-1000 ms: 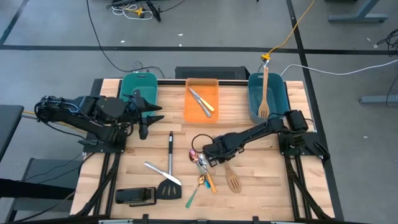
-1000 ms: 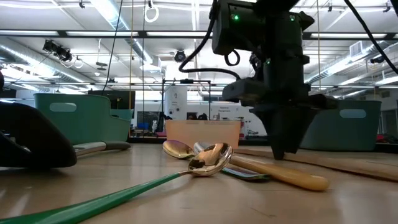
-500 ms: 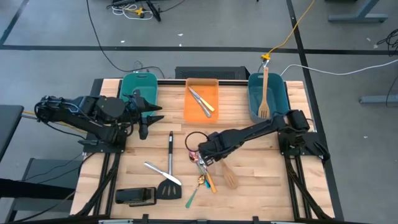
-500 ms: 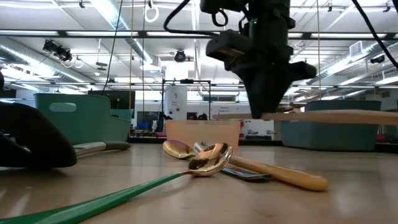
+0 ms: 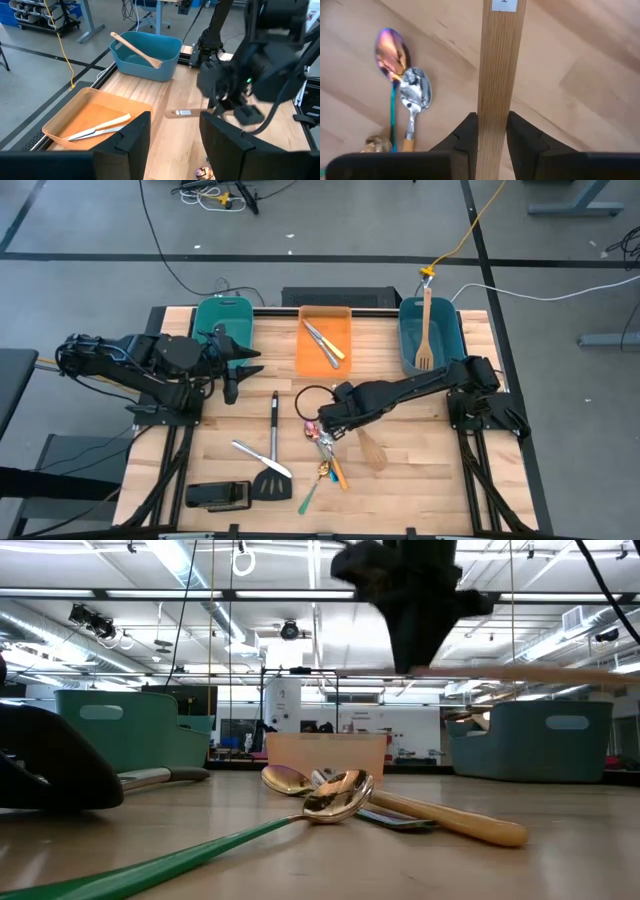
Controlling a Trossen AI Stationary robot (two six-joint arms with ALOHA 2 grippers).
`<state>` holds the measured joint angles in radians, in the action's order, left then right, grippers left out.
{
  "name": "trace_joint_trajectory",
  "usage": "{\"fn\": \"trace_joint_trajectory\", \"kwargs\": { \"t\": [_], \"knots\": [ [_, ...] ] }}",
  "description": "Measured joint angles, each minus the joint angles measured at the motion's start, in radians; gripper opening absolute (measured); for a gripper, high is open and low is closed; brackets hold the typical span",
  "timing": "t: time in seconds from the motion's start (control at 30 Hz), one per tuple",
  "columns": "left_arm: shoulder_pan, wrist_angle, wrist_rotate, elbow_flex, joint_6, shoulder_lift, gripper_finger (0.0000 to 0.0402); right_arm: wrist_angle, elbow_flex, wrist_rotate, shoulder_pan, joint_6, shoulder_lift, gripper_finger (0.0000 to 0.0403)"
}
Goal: Pick & Place Kitchen Items
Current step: Put the brown spatula into the blue bin
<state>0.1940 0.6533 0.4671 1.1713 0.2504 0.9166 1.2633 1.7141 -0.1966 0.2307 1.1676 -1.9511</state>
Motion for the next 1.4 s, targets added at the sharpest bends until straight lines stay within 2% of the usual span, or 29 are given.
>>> {"fn": "trace_joint_trajectory", "kwargs": {
  "t": [0.57,0.77,1.0,1.4],
  "knots": [
    [0.0,0.0,0.0,0.0,0.0,0.0,0.0177,0.092,0.018,-0.307,0.089,0.093,0.277,0.0086],
    [0.0,0.0,0.0,0.0,-0.001,0.0,0.0177,0.129,0.018,-0.384,0.122,0.12,0.318,0.0086],
    [0.0,0.0,0.0,0.0,0.0,0.0,0.0177,0.257,0.018,-0.485,0.128,0.212,0.348,0.0086],
    [0.0,0.0,0.0,0.0,0.0,0.0,0.0177,0.309,0.018,-0.62,0.094,0.173,0.433,0.0086]
  ]
}}
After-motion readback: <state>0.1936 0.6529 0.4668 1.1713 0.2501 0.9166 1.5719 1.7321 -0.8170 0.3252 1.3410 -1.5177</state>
